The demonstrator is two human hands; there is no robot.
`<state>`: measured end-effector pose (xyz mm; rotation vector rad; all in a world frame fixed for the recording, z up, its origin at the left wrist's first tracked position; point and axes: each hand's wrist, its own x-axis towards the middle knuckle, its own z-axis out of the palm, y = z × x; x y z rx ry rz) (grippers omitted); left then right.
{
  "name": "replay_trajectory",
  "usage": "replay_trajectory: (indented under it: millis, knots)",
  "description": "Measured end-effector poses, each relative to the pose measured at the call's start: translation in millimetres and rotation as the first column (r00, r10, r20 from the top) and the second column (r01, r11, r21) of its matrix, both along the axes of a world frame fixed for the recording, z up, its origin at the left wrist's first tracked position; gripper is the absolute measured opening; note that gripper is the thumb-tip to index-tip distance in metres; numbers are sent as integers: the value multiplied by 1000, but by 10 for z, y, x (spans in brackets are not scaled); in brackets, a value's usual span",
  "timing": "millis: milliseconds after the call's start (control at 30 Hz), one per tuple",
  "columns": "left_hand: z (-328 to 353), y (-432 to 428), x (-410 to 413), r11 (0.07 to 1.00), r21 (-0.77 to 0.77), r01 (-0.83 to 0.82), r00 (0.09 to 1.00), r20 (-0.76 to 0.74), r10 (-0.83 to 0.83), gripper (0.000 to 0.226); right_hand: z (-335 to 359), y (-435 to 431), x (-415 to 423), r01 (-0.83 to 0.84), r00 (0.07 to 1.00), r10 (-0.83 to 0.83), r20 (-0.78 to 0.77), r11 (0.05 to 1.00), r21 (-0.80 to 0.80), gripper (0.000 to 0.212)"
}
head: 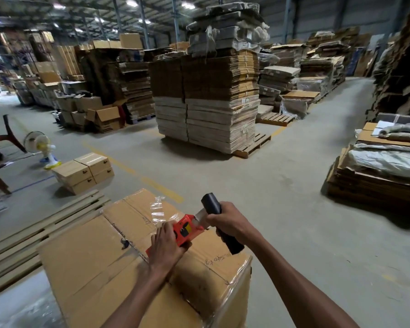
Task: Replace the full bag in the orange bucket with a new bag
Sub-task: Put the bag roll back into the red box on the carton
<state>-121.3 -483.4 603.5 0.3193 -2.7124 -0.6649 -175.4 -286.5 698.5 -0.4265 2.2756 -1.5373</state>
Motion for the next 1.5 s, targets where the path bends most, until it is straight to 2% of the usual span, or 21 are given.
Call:
replay_trajectory:
  millis: [100, 200, 300, 400, 500, 533, 600, 700, 767, 833, 900, 1033, 1167, 1233, 1300, 1333, 1400, 1500]
  knots:
    - [-22, 10, 31, 1000, 21, -15, 999, -38, 16, 78, 6, -70, -15, -112, 994, 113, 4, 977, 184, 31]
    - [-33, 9, 38, 999, 34, -14, 998, -66, 17, 79, -123, -142, -1, -137, 989, 144, -10, 956, 260, 30]
    - [-62, 2, 53, 999, 46, -3, 998, -69, 6, 76, -182, -165, -16, -146, 983, 179, -41, 897, 418, 27]
    - [-143, 16, 63, 999, -16, 45, 996, -79, -46, 70, -206, -177, -59, -234, 935, 349, -55, 727, 645, 25]
    - [-243, 85, 74, 987, -118, 109, 993, -33, -114, 70, -240, -174, -93, -251, 827, 558, -64, 468, 847, 33]
    - [-261, 102, 78, 983, -138, 118, 992, -19, -122, 71, -255, -175, -110, -227, 792, 606, -79, 412, 882, 38]
    - [-261, 112, 71, 984, -138, 117, 993, -6, -119, 71, -274, -201, -140, -220, 756, 648, -92, 385, 896, 43]
    - [-182, 60, 28, 988, -102, 115, 993, 21, -113, 65, -271, -275, -194, -326, 801, 598, -29, 476, 816, 55]
    - [-110, -13, 6, 981, -130, 140, 988, 82, -130, 62, -267, -291, -233, -413, 849, 524, 71, 574, 707, 69]
    - [-66, -79, 7, 970, -166, 178, 974, 167, -150, 58, -254, -262, -259, -482, 847, 507, 158, 609, 630, 75]
    - [-53, -119, 29, 969, -160, 189, 961, 235, -148, 55, -260, -208, -289, -553, 824, 514, 238, 634, 541, 71]
    - [-56, -128, 57, 977, -142, 162, 957, 264, -120, 53, -357, -63, -405, -624, 779, 577, 244, 678, 388, 61]
    - [-70, -6, 68, 968, -201, 149, 948, 308, -82, 58, -532, 19, -502, -647, 761, 594, 261, 668, 368, 54]
    - [-49, 36, 53, 972, -183, 150, 941, 329, -83, 66, -568, 59, -521, -561, 828, 517, 218, 770, 304, 43]
    - [-17, 52, 28, 973, -149, 177, 927, 359, -113, 74, -593, 89, -482, -416, 902, 381, 206, 893, 171, 14]
    - [-7, 61, 17, 971, -140, 194, 919, 371, -130, 77, -594, 82, -447, -324, 935, 294, 200, 935, 140, 21]
    - [-8, 92, 5, 965, -139, 223, 905, 398, -152, 80, -682, 7, -395, -64, 984, 42, 173, 990, 123, 57]
    - [-48, 164, -7, 962, -164, 216, 909, 393, -137, 80, -938, -191, -356, 338, 935, -343, 92, 939, 68, 68]
